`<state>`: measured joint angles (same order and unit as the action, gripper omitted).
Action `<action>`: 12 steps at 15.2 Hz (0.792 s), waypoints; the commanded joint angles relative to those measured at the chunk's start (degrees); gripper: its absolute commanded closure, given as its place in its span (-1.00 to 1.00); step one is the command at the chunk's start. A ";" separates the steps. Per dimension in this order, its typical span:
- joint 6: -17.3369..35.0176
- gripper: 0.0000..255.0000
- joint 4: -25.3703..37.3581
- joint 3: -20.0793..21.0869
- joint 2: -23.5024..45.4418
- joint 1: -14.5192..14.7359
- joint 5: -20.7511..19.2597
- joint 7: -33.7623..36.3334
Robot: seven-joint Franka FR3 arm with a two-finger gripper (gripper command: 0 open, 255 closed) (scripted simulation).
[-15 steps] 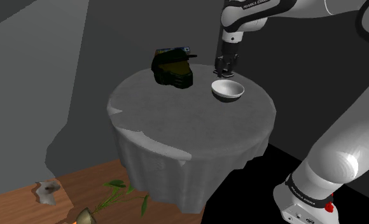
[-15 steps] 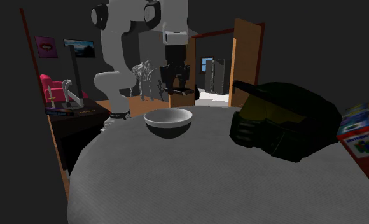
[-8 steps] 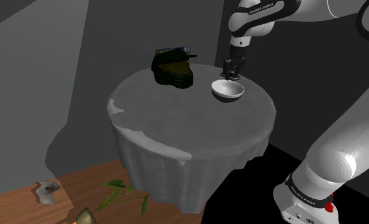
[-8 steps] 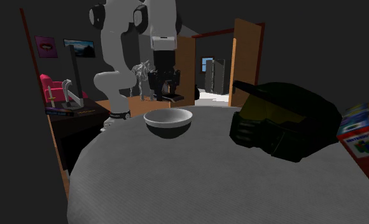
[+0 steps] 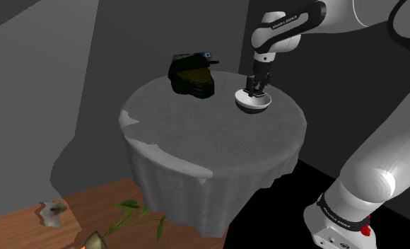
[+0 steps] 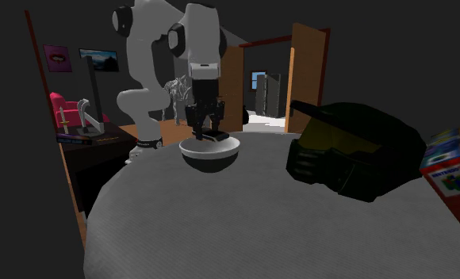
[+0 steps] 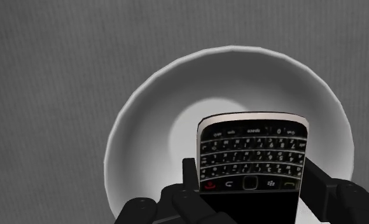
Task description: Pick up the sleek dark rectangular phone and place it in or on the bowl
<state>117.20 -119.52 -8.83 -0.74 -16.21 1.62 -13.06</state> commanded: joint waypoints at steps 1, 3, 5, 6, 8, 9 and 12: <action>1.49 1.00 -0.97 0.01 0.48 0.01 0.11 -0.07; 1.74 1.00 -1.13 0.01 0.58 0.01 0.13 -0.09; 1.74 1.00 -1.13 0.01 0.59 0.01 0.13 -0.09; 1.74 1.00 -1.13 0.01 0.59 0.01 0.13 -0.09; 1.74 1.00 -1.13 0.01 0.59 0.01 0.13 -0.09; 1.74 1.00 -1.13 0.01 0.59 0.01 0.13 -0.09; 1.74 -1.00 -1.13 0.01 0.58 0.01 0.13 -0.09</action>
<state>118.95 -120.65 -8.82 -0.15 -16.20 1.75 -13.15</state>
